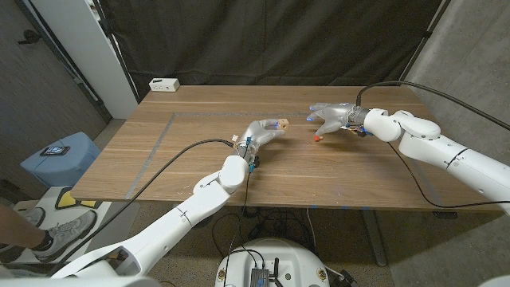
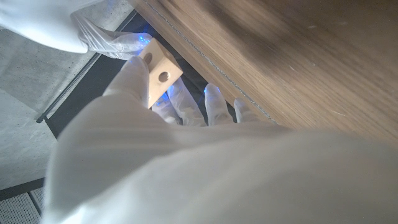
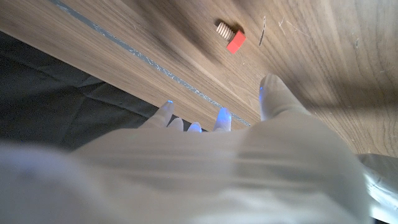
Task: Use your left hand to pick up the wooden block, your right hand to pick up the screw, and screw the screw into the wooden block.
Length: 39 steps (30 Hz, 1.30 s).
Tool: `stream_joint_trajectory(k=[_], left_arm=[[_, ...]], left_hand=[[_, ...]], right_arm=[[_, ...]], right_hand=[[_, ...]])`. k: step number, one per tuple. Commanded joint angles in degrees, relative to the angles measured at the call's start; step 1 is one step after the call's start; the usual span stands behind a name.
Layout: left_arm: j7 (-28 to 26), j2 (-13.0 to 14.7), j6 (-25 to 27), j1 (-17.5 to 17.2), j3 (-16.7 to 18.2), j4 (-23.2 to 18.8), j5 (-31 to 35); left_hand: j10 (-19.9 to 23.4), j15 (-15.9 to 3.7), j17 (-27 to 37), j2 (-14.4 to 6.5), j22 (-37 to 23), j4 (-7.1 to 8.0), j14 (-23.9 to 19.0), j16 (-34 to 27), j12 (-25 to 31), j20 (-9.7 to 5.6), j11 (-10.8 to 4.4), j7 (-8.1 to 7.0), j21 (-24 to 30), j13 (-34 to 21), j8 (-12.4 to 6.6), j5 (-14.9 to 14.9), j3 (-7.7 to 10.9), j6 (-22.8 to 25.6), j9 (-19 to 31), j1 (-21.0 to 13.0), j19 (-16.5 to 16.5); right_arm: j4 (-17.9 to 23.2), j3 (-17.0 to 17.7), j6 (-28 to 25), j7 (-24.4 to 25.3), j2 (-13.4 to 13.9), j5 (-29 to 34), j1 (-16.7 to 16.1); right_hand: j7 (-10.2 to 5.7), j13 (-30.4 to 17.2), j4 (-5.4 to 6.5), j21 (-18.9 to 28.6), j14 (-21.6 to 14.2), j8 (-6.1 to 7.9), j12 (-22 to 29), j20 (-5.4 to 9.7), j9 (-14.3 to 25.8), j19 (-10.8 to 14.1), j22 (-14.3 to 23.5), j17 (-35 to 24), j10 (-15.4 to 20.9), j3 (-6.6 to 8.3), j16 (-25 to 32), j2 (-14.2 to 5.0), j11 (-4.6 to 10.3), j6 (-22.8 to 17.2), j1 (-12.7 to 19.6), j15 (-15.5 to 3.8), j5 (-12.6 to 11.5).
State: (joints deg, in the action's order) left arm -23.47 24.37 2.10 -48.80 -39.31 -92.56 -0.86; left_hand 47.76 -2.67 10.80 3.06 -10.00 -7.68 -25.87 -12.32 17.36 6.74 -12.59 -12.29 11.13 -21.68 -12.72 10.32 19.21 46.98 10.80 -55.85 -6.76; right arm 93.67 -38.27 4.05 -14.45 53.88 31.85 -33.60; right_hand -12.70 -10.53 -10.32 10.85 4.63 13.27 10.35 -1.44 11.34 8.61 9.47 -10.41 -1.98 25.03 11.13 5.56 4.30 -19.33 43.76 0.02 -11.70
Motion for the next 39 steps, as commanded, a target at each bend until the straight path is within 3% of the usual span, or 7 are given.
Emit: stream_joint_trajectory(k=[1, 39], left_arm=[[1.12, 1.05, -1.92, -1.08, -0.10, -0.43, 0.75], [2.14, 0.74, -2.46, -0.67, -0.56, 0.06, 2.52]], left_hand=[[-0.09, -6.14, 0.21, -0.68, -0.21, -0.05, 0.06, -0.09, -0.04, -0.29, -0.12, -0.13, 0.03, -0.28, -0.05, -0.14, -0.35, 0.47, 0.31, -0.33, -0.05], [-0.16, -6.13, 0.30, -1.23, -0.24, 0.00, 0.33, -0.07, -0.45, -0.38, -0.11, -0.14, 0.04, -0.52, -0.02, -0.16, -0.63, 0.86, 0.31, -0.17, 0.15]], right_arm=[[0.33, -0.26, -1.46, -1.94, -0.17, 0.87, -0.13], [-3.57, -2.79, -3.36, -3.90, -1.89, 1.27, 1.90]], right_hand=[[0.09, -0.13, 0.44, -0.01, 0.36, -0.08, -0.06, -0.27, 0.12, 0.20, 0.15, -0.17, -0.72, 0.05, -0.03, 0.21, 0.02, -0.05, 0.66, 0.25, 0.11], [0.36, -0.18, 1.38, -0.15, 1.50, -0.24, -0.03, -0.86, 0.49, -0.25, 0.20, -0.39, -2.44, -0.91, -0.15, 1.11, -0.36, 0.36, -0.38, 0.98, 0.44]])
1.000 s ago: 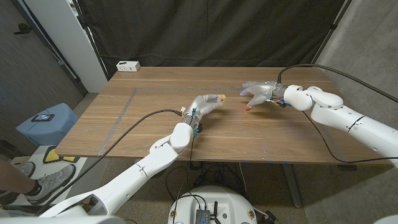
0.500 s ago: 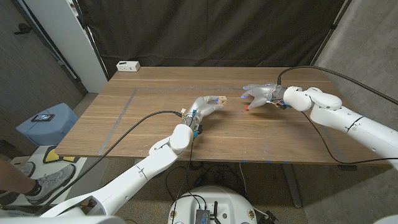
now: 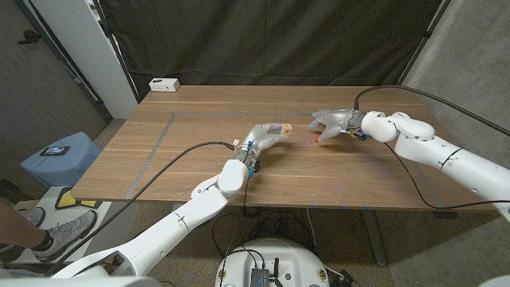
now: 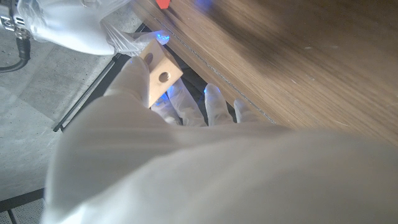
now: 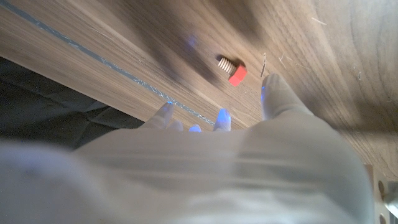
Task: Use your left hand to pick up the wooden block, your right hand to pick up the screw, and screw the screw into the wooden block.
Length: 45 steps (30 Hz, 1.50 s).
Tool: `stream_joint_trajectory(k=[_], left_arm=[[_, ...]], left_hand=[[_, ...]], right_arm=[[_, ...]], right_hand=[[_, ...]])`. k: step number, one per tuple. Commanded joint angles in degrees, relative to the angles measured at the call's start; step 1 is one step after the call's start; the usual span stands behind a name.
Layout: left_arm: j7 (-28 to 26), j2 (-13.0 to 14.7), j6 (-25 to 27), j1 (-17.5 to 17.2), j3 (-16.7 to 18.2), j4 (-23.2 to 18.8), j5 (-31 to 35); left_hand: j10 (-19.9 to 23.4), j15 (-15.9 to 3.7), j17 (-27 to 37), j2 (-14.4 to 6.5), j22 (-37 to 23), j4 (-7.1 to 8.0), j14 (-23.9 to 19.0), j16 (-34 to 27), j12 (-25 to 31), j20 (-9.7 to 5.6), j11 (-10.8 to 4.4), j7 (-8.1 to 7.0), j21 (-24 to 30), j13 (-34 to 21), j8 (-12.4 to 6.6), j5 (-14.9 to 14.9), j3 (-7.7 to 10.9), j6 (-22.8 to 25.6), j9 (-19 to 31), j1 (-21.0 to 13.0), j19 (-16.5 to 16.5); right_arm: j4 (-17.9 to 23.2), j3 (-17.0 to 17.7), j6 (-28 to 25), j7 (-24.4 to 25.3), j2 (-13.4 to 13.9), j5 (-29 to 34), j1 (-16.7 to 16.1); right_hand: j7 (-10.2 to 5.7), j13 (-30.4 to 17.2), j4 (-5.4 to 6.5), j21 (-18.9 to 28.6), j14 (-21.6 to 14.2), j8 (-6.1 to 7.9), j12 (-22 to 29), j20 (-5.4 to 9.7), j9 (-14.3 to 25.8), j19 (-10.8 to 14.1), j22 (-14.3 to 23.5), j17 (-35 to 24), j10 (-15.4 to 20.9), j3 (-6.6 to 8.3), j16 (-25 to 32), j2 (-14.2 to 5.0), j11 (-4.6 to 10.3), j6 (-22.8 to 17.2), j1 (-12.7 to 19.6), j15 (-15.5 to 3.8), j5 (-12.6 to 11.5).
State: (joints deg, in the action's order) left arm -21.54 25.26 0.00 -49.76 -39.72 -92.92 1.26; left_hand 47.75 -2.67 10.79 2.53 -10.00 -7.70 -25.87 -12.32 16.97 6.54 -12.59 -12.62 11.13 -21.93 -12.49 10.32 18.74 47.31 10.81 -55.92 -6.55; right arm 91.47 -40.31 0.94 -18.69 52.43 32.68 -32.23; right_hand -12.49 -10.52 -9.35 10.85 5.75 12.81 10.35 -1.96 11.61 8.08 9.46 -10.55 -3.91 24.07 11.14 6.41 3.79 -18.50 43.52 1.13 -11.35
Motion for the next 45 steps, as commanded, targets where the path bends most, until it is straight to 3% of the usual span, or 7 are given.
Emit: stream_joint_trajectory(k=[1, 29, 45], left_arm=[[0.13, -0.20, -0.19, 0.27, -0.13, 0.37, 0.44], [0.12, -0.74, -0.30, 0.75, -0.07, 1.28, 0.33], [0.22, -0.68, 0.64, 0.83, -0.07, 1.05, 0.11]], left_hand=[[-0.16, -6.13, 0.31, -0.70, -0.24, 0.02, 0.33, -0.07, -0.06, -0.20, -0.11, 0.19, 0.05, -0.27, -0.24, -0.16, -0.16, 0.54, 0.30, -0.10, -0.06], [-0.22, -6.09, 0.34, -1.06, -0.26, -0.03, 0.42, -0.10, -0.41, -0.16, -0.11, 0.17, 0.07, -0.43, -0.15, -0.18, -0.36, 0.66, 0.30, -0.07, 0.05], [-0.15, -6.10, 0.35, -1.23, -0.27, -0.01, 0.42, -0.13, -0.56, -0.25, -0.11, 0.18, 0.08, -0.52, -0.15, -0.20, -0.49, 0.83, 0.30, 0.03, 0.11]], right_arm=[[-1.45, -0.79, -0.27, 0.42, -0.47, 0.47, 0.56], [-4.54, -2.24, 1.37, 1.99, -1.16, 1.19, 1.83], [-6.00, -2.84, 2.16, 4.16, -1.89, 1.92, 1.84]], right_hand=[[0.19, -0.20, 0.43, -0.15, 0.36, 0.37, 0.01, -0.36, 0.26, 0.27, 0.22, -0.26, -0.48, 0.01, -0.13, 0.32, 0.18, -0.78, -0.18, -0.19, 0.09], [0.07, -0.21, 0.38, -0.05, -0.01, 1.32, 0.24, -0.34, 0.65, 0.49, 0.23, -0.27, -0.32, -0.14, 0.12, 0.32, 0.42, -2.36, 0.24, -0.45, 0.02], [0.20, -0.22, 0.02, 0.11, -0.53, 3.14, 0.38, -0.19, 1.25, 1.10, 0.23, -0.23, -0.15, 0.00, 0.30, 0.19, 1.11, -5.51, 1.62, -1.41, -0.18]])
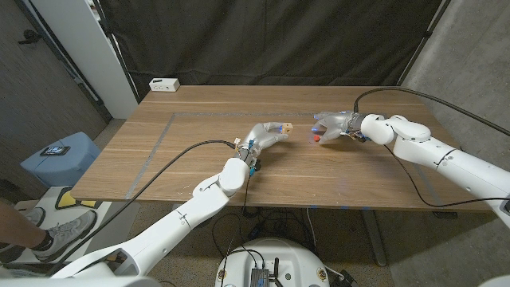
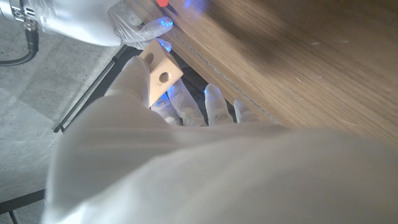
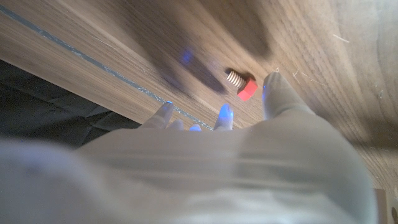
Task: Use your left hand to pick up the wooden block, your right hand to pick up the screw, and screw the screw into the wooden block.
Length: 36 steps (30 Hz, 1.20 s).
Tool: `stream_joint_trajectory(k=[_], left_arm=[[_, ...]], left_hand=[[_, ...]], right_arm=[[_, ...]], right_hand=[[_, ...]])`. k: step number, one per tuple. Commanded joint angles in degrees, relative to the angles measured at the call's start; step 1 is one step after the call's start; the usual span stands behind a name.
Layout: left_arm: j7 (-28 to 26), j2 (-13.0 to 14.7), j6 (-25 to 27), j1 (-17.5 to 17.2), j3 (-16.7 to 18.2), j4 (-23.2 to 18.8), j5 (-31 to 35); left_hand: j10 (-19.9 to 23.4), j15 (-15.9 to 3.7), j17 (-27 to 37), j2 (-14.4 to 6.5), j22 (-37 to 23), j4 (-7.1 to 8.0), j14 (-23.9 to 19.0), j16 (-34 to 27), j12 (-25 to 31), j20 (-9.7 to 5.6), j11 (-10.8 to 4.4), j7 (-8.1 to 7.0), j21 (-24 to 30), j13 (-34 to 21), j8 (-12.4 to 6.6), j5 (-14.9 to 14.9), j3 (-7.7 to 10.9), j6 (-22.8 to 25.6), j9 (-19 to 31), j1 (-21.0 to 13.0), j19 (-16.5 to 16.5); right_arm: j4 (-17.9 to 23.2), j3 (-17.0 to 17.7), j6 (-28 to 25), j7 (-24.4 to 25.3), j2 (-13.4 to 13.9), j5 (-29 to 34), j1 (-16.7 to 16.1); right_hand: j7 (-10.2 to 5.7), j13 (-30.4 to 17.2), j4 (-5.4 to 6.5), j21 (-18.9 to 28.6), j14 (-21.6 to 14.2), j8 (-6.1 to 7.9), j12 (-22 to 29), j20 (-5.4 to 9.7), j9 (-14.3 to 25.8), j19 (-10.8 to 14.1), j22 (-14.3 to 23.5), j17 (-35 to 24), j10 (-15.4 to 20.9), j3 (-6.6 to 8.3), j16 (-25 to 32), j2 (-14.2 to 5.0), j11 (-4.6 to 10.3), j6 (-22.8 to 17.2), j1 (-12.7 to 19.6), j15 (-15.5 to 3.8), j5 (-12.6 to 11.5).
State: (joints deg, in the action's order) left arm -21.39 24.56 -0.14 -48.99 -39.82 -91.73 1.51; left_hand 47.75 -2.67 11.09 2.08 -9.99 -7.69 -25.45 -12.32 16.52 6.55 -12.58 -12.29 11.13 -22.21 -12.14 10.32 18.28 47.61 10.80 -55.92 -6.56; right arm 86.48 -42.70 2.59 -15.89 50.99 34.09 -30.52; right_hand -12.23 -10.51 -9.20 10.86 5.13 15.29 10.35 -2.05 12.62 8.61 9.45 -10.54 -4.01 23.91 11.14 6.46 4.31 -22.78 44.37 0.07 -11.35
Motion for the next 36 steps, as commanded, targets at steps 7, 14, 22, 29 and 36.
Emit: stream_joint_trajectory(k=[7, 14, 22, 29, 36], left_arm=[[0.28, 0.05, 0.44, 0.19, -0.09, 0.10, -0.17], [0.37, 0.01, 0.48, 0.34, -0.18, 0.23, -0.17], [0.53, -0.03, 0.80, 0.54, -0.32, 0.25, -0.13], [0.67, 0.04, 0.66, 0.44, -0.33, 0.19, -0.29], [0.59, 0.10, 0.74, 0.29, -0.33, -0.01, -0.28]], left_hand=[[-0.11, -6.12, 0.05, -0.87, -0.27, -0.01, 0.01, -0.13, -0.16, -0.22, -0.12, -0.16, 0.08, -0.28, -0.49, -0.20, -0.07, 0.55, 0.30, 0.05, 0.15], [-0.09, -6.13, 0.06, -0.96, -0.27, -0.02, -0.02, -0.16, -0.23, -0.23, -0.12, -0.16, 0.10, -0.32, -0.46, -0.21, -0.11, 0.56, 0.30, 0.06, 0.14], [-0.08, -6.15, 0.06, -1.04, -0.27, -0.04, 0.05, -0.14, -0.31, -0.23, -0.12, -0.16, 0.12, -0.36, -0.43, -0.22, -0.16, 0.57, 0.30, 0.06, 0.13], [-0.06, -6.13, 0.05, -1.08, -0.27, -0.07, 0.04, -0.15, -0.38, -0.22, -0.12, -0.17, 0.13, -0.40, -0.39, -0.22, -0.21, 0.56, 0.30, 0.06, 0.12], [-0.04, -6.13, 0.05, -1.15, -0.28, -0.07, 0.00, -0.17, -0.45, -0.19, -0.12, -0.16, 0.14, -0.44, -0.37, -0.23, -0.28, 0.58, 0.30, 0.11, 0.14]], right_arm=[[-1.55, -0.72, 0.67, 2.01, -0.82, 0.84, 0.34], [-1.89, -0.81, 0.68, 2.67, -0.93, 0.92, 0.31], [-2.16, -0.98, 0.84, 3.27, -0.94, 1.18, 0.31], [-1.92, -1.03, 0.61, 3.76, -0.88, 1.59, 0.13], [-1.41, -1.10, 0.12, 4.00, -0.83, 2.20, -0.07]], right_hand=[[0.00, -0.22, -0.20, 0.12, -0.17, 1.64, 0.45, -0.08, 0.56, 0.74, 0.24, -0.23, 0.15, 0.17, 0.37, 0.07, 0.70, -2.86, 1.35, -0.91, -0.26], [0.13, -0.22, -0.17, 0.12, -0.40, 2.96, 0.56, -0.15, 0.96, 0.95, 0.24, -0.23, 0.58, 0.08, 0.42, 0.05, 1.03, -5.07, 1.85, -1.22, -0.31], [0.10, -0.22, -0.13, 0.20, -0.70, 4.27, 0.64, -0.02, 1.39, 1.37, 0.24, -0.24, 1.03, -0.03, 0.50, -0.01, 1.34, -7.14, 2.34, -1.70, -0.38], [0.08, -0.21, -0.12, 0.21, -0.93, 5.32, 0.79, 0.11, 1.77, 1.61, 0.25, -0.25, 1.66, -0.02, 0.54, -0.22, 1.62, -8.71, 2.87, -1.98, -0.47], [0.34, -0.20, -0.07, 0.28, -1.24, 6.24, 0.78, 0.18, 2.10, 1.96, 0.25, -0.26, 1.92, -0.08, 0.63, -0.37, 1.87, -10.02, 3.22, -2.23, -0.50]])
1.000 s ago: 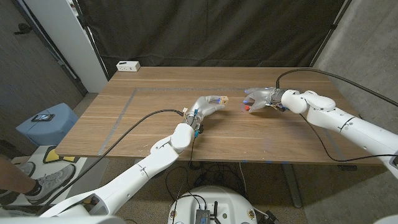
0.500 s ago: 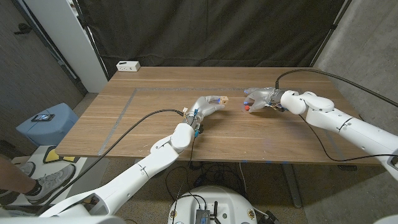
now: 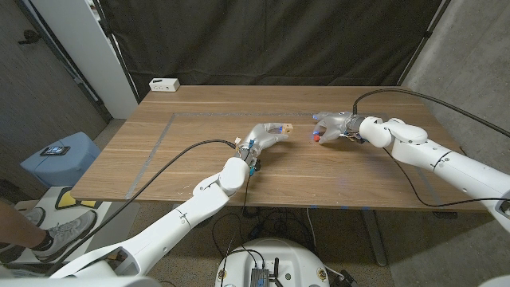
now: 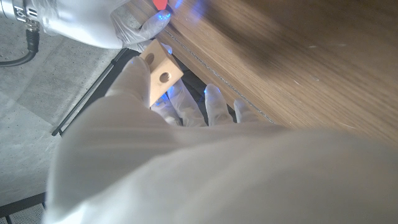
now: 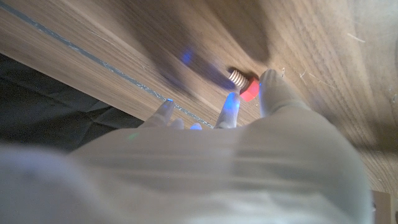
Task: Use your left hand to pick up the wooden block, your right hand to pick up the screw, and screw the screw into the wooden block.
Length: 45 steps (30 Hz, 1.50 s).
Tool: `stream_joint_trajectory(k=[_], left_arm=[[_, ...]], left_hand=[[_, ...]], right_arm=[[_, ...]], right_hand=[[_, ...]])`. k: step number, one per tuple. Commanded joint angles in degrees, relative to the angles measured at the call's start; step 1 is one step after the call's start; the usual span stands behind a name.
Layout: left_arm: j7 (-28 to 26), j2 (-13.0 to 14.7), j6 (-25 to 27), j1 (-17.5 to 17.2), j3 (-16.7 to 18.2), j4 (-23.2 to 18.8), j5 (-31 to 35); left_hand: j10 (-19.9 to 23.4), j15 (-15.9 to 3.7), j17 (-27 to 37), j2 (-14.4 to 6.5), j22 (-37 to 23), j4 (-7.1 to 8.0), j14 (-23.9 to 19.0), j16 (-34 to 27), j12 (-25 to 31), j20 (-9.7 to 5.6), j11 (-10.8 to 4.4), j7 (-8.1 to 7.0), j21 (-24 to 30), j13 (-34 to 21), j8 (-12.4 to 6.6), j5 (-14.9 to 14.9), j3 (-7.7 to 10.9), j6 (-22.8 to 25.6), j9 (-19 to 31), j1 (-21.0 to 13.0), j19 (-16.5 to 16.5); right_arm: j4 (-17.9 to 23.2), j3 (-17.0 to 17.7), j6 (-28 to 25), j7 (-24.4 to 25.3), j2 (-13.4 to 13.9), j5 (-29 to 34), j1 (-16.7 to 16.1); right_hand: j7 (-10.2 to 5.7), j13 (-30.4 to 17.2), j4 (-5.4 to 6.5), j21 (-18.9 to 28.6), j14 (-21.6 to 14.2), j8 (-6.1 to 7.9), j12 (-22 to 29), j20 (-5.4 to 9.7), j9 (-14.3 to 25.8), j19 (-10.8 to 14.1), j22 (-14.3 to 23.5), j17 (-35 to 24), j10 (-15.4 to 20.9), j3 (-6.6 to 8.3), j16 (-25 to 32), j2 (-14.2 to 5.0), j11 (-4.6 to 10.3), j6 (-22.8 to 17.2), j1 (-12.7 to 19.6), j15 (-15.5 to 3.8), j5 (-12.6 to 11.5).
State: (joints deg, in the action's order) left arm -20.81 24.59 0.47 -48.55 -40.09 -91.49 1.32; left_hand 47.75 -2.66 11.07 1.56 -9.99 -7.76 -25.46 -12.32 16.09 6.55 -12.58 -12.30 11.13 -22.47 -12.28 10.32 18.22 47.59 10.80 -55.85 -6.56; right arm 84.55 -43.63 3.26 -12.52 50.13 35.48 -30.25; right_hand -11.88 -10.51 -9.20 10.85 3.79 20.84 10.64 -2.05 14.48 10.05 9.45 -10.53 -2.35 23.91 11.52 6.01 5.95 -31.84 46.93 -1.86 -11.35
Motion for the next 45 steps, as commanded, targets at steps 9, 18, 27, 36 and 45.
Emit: stream_joint_trajectory(k=[9, 18, 27, 36, 45], left_arm=[[0.27, 0.28, -0.19, -0.32, -0.11, -0.34, -0.19], [0.08, 0.51, 0.28, -0.67, 0.05, -1.12, -0.08], [-0.36, 0.47, 0.67, -1.05, 0.09, -1.53, 0.04], [-0.64, 0.48, 0.67, -1.35, 0.02, -1.80, 0.21], [-0.84, 0.62, 0.73, -1.74, 0.00, -2.27, 0.37]], left_hand=[[-0.02, -6.06, 0.07, -0.77, -0.28, 0.00, 0.00, -0.19, -0.10, -0.16, -0.13, -0.14, 0.14, -0.22, -0.22, -0.23, -0.26, 0.65, 0.30, 0.06, 0.16], [0.00, -6.07, 0.06, -0.85, -0.28, -0.02, -0.03, -0.21, -0.18, -0.19, -0.13, -0.15, 0.16, -0.27, -0.19, -0.23, -0.32, 0.67, 0.30, 0.07, 0.16], [0.07, -6.03, 0.06, -0.91, -0.28, -0.03, -0.03, -0.21, -0.24, -0.20, -0.13, -0.15, 0.17, -0.32, -0.18, -0.24, -0.38, 0.73, 0.29, 0.10, 0.16], [0.11, -6.01, 0.07, -1.04, -0.28, 0.00, -0.01, -0.22, -0.30, -0.19, -0.12, -0.15, 0.18, -0.36, -0.16, -0.23, -0.43, 0.76, 0.29, 0.17, 0.16], [0.16, -6.00, 0.06, -1.11, -0.29, 0.00, 0.02, -0.21, -0.36, -0.22, -0.12, -0.15, 0.18, -0.41, -0.13, -0.23, -0.49, 0.73, 0.29, 0.21, 0.17]], right_arm=[[0.80, -0.18, -0.74, 1.28, 0.01, 1.21, -0.72], [0.64, -0.27, -1.02, 2.48, -0.31, 1.79, -0.97], [0.53, -0.43, -1.01, 3.00, -0.40, 2.33, -0.89], [0.26, -0.61, -0.52, 3.45, -0.51, 2.67, -0.72], [0.28, -0.61, -0.69, 4.07, -0.56, 2.90, -1.00]], right_hand=[[0.13, -0.20, -0.04, 0.30, -0.26, 1.53, 0.54, 0.19, 0.61, 0.81, 0.26, -0.28, 0.67, -0.14, 0.33, -0.09, 0.52, -1.98, 1.07, -0.43, -0.55], [0.17, -0.19, -0.08, 0.32, -0.53, 2.37, 0.59, 0.33, 0.98, 1.14, 0.26, -0.29, 1.12, -0.13, 0.36, -0.30, 0.69, -2.98, 1.62, -0.57, -0.61], [-0.03, -0.19, -0.14, 0.39, -0.97, 3.03, 0.62, 0.53, 1.33, 1.60, 0.26, -0.28, 1.51, -0.09, 0.44, -0.54, 1.10, -3.57, 2.26, -0.82, -0.68], [0.04, -0.18, -0.13, 0.39, -1.29, 3.75, 0.59, 0.53, 1.70, 1.92, 0.26, -0.28, 1.78, -0.18, 0.46, -0.62, 1.32, -4.27, 2.72, -1.04, -0.71], [-0.02, -0.18, -0.07, 0.36, -1.47, 4.68, 0.65, 0.61, 2.10, 2.13, 0.26, -0.29, 2.28, -0.31, 0.44, -0.73, 1.36, -5.43, 3.09, -1.19, -0.72]])
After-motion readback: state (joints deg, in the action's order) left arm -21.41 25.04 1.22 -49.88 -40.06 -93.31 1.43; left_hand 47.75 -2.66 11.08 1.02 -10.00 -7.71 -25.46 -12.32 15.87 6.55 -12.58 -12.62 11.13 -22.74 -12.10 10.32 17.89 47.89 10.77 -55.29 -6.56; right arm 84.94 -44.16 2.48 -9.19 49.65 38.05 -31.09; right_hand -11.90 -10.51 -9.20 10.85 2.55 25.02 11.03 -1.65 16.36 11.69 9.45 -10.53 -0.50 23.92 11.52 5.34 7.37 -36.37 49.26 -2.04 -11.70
